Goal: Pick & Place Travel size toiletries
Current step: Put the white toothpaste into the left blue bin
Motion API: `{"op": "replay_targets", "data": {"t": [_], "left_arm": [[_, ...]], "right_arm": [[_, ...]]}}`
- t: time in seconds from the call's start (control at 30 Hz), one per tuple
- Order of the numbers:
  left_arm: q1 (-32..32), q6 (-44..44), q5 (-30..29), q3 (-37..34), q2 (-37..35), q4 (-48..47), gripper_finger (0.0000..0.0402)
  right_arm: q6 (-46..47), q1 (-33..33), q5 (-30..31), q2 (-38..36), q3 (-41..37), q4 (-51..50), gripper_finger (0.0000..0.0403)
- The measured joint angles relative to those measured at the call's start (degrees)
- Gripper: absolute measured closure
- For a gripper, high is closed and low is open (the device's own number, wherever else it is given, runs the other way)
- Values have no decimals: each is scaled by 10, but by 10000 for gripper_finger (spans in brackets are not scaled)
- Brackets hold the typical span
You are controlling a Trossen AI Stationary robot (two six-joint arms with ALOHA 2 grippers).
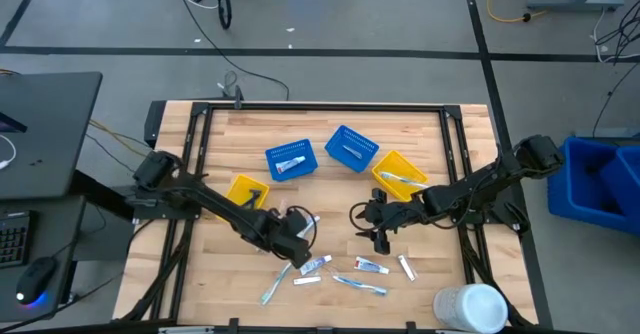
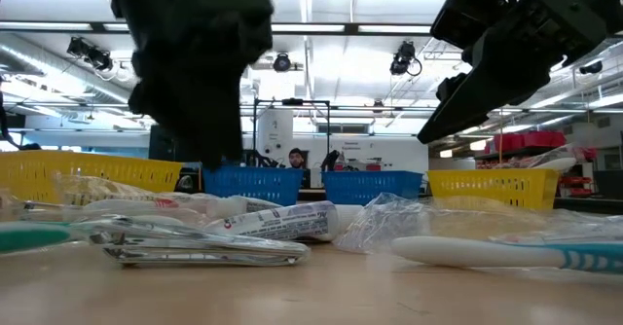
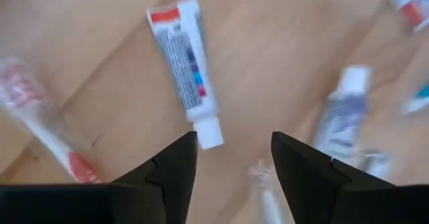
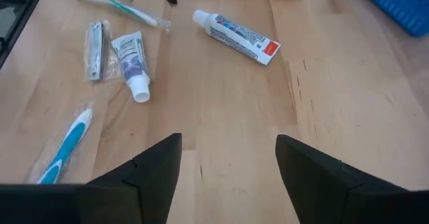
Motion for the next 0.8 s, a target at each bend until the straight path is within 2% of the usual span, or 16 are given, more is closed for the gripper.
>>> {"op": "replay_targets", "data": {"t": [0.2,0.43,0.53,0.8], "left_arm": [[0,1,-12,0,39,3,201],[4,-3,-26,-1,51,-3,206],[6,2,-41,0,50,-10,222],[18,34,-22,0,50,-9,285]], "right_arm": [[0,0,0,0,0,-2,154],[0,0,-1,0,-1,2,169],[0,0,-1,0,-1,8,173],[3,0,-1,0,-1,11,175]]}}
